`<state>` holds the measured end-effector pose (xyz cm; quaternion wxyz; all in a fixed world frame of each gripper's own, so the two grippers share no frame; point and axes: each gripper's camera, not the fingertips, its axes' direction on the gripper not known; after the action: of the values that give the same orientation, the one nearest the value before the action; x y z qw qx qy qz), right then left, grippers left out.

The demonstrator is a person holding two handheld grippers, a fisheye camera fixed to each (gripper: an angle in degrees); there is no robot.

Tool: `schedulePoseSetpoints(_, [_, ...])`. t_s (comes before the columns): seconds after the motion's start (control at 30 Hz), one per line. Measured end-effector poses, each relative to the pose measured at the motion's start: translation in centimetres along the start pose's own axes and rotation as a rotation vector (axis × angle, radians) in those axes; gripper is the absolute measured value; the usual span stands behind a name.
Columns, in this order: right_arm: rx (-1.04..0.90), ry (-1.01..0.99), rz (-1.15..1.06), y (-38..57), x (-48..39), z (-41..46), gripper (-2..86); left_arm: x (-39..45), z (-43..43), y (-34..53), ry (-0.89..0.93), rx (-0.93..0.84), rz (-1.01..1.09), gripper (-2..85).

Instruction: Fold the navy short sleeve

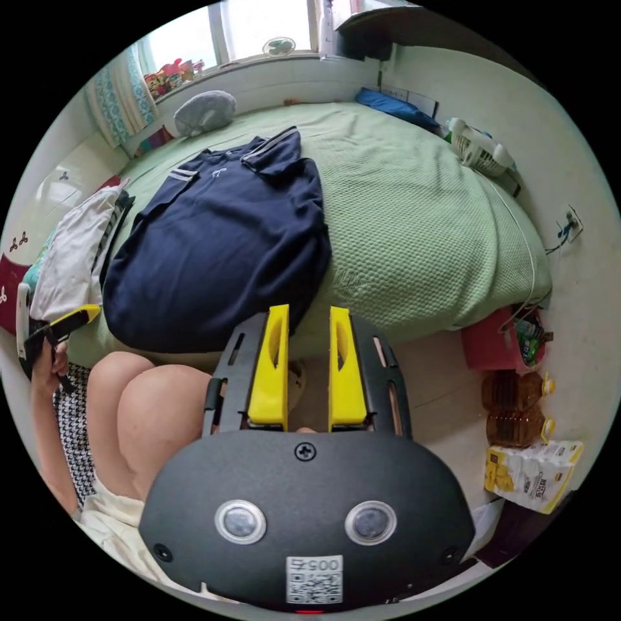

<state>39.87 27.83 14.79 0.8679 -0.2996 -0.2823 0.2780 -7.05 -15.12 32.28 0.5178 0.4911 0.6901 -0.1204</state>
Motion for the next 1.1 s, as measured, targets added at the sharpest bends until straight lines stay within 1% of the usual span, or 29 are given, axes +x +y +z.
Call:
schedulePoseSetpoints(0.1, [0.009, -0.049, 0.029, 0.5, 1.2, -0.3, 8.1, 0.8, 0.6, 0.8, -0.016, -0.031, 0.004, 17.8])
schedulePoseSetpoints(0.2, [0.037, -0.053, 0.02, 0.8, 1.7, -0.7, 8.0, 1.3, 1.1, 1.7, -0.034, -0.058, -0.008, 17.7])
schedulePoseSetpoints(0.33, [-0.006, -0.059, 0.016, 1.5, 2.7, 0.2, 7.6, 2.0, 0.5, 2.9, -0.099, -0.051, 0.003, 16.6])
schedulePoseSetpoints(0.4, [0.008, -0.08, 0.036, 2.1, 3.4, 0.0, 7.0, 2.2, 0.0, 3.5, -0.122, -0.052, 0.009, 16.0])
schedulePoseSetpoints(0.47, [0.016, -0.093, 0.053, 2.7, 4.0, -0.4, 5.5, 2.5, -0.6, 3.9, -0.148, -0.056, 0.014, 15.3])
schedulePoseSetpoints(0.5, [0.017, -0.092, 0.051, 3.1, 4.1, -0.7, 2.9, 2.7, -0.9, 4.2, -0.16, -0.059, 0.013, 14.5])
schedulePoseSetpoints(0.6, [0.015, -0.106, 0.008, 4.1, 4.1, -1.5, -0.8, 2.7, -2.0, 4.9, -0.156, -0.078, -0.011, 12.3])
schedulePoseSetpoints(0.67, [0.007, -0.095, -0.024, 4.5, 4.2, -2.0, -1.2, 2.7, -2.7, 5.3, -0.131, -0.092, -0.031, 9.5])
schedulePoseSetpoints(0.77, [-0.009, -0.137, -0.03, 4.8, 4.8, -3.7, -1.5, 2.6, -4.3, 6.2, -0.068, -0.096, -0.036, 4.8])
schedulePoseSetpoints(0.83, [0.013, -0.167, -0.035, 5.2, 5.1, -6.0, -1.6, 2.4, -6.4, 7.0, -0.033, -0.062, -0.029, 4.1])
schedulePoseSetpoints(1.1, [0.123, -0.174, -0.087, 7.3, 4.9, -15.7, -1.6, 0.2, -16.8, 10.8, 0.094, 0.095, -0.045, 3.4])
